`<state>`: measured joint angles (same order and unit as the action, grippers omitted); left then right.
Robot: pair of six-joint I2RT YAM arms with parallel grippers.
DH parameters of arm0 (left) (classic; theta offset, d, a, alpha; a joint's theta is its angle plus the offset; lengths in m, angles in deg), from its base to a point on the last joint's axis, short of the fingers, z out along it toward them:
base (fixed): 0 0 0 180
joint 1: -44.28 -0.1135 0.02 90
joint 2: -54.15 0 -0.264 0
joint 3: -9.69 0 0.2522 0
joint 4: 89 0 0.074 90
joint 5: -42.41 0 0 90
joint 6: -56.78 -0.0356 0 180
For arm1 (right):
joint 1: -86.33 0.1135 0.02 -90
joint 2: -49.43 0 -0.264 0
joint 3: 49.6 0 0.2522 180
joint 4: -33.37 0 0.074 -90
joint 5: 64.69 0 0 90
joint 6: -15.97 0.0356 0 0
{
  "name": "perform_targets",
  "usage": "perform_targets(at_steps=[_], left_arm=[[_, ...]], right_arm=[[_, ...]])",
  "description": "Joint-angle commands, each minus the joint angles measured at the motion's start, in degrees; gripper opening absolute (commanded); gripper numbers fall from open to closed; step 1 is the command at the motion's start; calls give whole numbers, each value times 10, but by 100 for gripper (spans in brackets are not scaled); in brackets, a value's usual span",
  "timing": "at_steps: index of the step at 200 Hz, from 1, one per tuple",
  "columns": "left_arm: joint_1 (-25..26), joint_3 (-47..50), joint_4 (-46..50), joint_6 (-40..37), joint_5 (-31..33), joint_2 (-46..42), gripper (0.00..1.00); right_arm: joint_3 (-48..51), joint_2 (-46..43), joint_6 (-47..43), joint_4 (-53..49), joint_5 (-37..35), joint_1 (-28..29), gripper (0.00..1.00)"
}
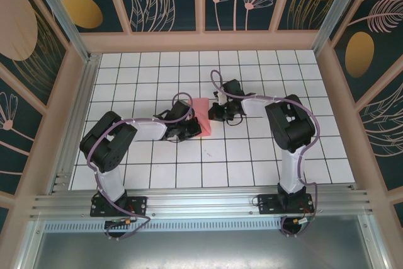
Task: Fold a paper plane with a square sheet of paper (pick it up from the middle)
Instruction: Fold the triangle a second time at the center of the table.
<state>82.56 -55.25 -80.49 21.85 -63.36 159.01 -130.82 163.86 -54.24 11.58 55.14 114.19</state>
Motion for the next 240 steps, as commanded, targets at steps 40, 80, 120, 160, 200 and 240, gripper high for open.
perform_targets(at_steps=[40, 80, 120, 160, 200, 240], left_arm=[[2, -10, 34, -13, 8, 12, 0], [2, -12, 37, -14, 10, 15, 0], [2, -11, 39, -15, 11, 14, 0], [2, -10, 39, -16, 9, 14, 0], [2, -9, 38, -17, 7, 16, 0], [2, -11, 39, -19, 6, 15, 0]], right_arm=[[-16, 20, -16, -9, 22, 5, 3], [-6, 6, -12, 8, 33, 3, 3], [5, -4, -8, 23, 37, 3, 3], [-7, 13, -9, 4, 8, 3, 3], [-18, 18, -11, -1, 4, 3, 3], [-26, 26, -14, -5, 4, 3, 3]])
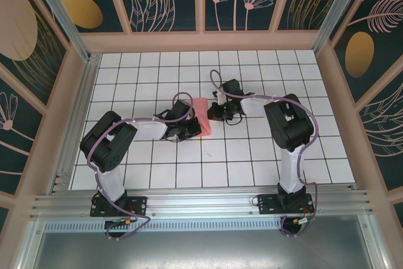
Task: Fold a paper plane with a square sheet of paper (pick it up from the middle)
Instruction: Fold the triangle a second time at the center of the table.
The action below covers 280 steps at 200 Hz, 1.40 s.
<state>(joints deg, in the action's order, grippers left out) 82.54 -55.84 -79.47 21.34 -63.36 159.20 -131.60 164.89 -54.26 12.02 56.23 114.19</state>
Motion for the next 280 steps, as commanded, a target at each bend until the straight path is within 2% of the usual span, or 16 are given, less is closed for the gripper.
perform_targets(at_steps=[1, 56, 94, 123, 168, 230, 280], left_arm=[[2, -5, 29, -14, 6, 14, 0], [2, -22, 42, -21, 15, -2, 0], [2, -62, 46, -23, 37, -54, 10], [1, -57, 8, -5, 47, -82, 12], [0, -76, -11, 21, 75, -33, 8], [0, -120, 31, 37, 102, 33, 1], [0, -121, 56, 37, 124, 46, 1]], right_arm=[[-18, 16, -14, -10, -6, 3, 3], [-21, 24, -18, -25, -16, 4, 3], [-19, 29, -22, -35, -28, 5, 3], [-23, 33, -26, -41, -37, 8, 3], [-26, 36, -27, -44, -40, 10, 3], [-27, 34, -28, -47, -42, 11, 2], [-27, 35, -29, -47, -43, 11, 2]])
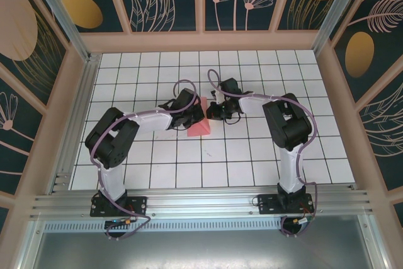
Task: Fold a paper plane with a square sheet of paper (pick it up from the middle)
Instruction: Fold the triangle a second time at the center of the table.
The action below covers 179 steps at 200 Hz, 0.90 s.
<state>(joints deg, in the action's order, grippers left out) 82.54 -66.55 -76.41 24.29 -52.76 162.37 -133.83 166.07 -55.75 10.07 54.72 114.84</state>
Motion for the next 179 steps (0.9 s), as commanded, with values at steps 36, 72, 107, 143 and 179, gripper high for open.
perform_targets(at_steps=[36, 72, 107, 143, 179], left_arm=[[0, -12, 28, 7, 19, 23, 1], [1, -12, 30, 7, 24, 27, 1], [0, -8, 31, 7, 23, 29, 0], [1, -4, 30, 6, 22, 31, 0], [0, -2, 28, 5, 19, 38, 0]], right_arm=[[-4, 24, -14, -27, -28, 4, 2], [-4, 25, -13, -27, -29, 5, 2], [-5, 26, -12, -28, -30, 4, 2], [-8, 27, -11, -28, -29, 5, 2], [-10, 27, -12, -29, -28, 5, 2]])
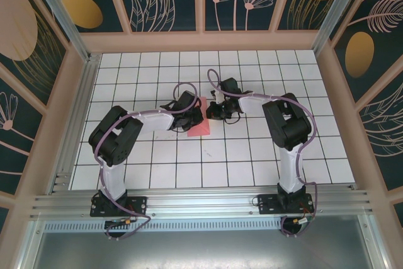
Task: Fold a paper plane with a square sheet of paper (pick it up from the middle)
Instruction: Fold the triangle a second time at the center of the table.
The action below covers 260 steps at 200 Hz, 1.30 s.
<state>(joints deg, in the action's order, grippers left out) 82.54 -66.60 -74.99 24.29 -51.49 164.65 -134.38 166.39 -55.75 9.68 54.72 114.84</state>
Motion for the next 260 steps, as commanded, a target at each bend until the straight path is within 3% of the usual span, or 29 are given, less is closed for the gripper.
perform_targets(at_steps=[1, 99, 134, 184, 218, 260], left_arm=[[0, -1, 14, 5, 6, 16, 0], [0, 20, 16, 16, 17, 19, 0], [1, 30, 14, 25, 18, 19, 0], [1, 76, -21, 52, 27, 4, 0], [0, 94, -38, 60, 27, 1, 0], [1, 117, -62, 71, 29, -4, 0]], right_arm=[[-5, 24, -12, -25, -28, 5, 2], [-13, 24, -8, -28, -21, 7, 4], [-21, 8, 17, -27, -11, 4, 12], [38, -104, 70, 9, -23, -10, 24], [85, -136, 83, 4, -13, 2, 22], [94, -113, 96, 0, 19, 36, 11]])
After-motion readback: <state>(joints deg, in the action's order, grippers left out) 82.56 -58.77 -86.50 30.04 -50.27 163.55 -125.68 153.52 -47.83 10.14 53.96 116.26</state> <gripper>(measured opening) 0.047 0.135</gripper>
